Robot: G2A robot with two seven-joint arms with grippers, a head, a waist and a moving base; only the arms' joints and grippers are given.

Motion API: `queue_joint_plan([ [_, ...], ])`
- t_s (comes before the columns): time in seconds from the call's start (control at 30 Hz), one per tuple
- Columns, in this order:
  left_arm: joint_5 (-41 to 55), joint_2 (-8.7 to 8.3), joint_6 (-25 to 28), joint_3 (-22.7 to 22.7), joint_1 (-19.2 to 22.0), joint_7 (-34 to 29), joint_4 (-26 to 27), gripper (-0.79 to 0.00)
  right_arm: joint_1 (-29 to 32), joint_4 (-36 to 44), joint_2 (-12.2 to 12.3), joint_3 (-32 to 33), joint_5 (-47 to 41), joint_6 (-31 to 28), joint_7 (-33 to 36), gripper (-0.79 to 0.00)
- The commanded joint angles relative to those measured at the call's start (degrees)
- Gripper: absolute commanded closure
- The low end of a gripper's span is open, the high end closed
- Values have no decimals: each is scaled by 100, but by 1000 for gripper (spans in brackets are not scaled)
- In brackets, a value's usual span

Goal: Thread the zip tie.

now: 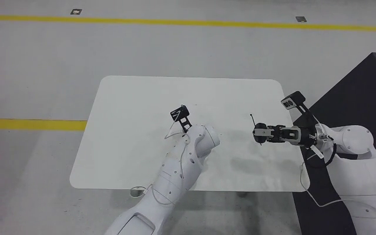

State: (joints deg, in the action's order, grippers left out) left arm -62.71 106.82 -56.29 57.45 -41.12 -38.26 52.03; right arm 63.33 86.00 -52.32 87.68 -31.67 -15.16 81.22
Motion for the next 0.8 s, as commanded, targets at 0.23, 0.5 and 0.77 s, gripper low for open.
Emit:
queue_joint_plan([
  [0.23, 209, 89, 77, 35, 144, 254, -385, -172, 0, 0, 0, 0, 0, 0, 0, 0],
  [0.5, 365, 143, 137, 115, 236, 510, -627, -3, 0, 0, 0, 0, 0, 0, 0, 0],
  [0.77, 229, 182, -29, -2, 120, 526, -218, 0, 0, 0, 0, 0, 0, 0, 0, 0],
])
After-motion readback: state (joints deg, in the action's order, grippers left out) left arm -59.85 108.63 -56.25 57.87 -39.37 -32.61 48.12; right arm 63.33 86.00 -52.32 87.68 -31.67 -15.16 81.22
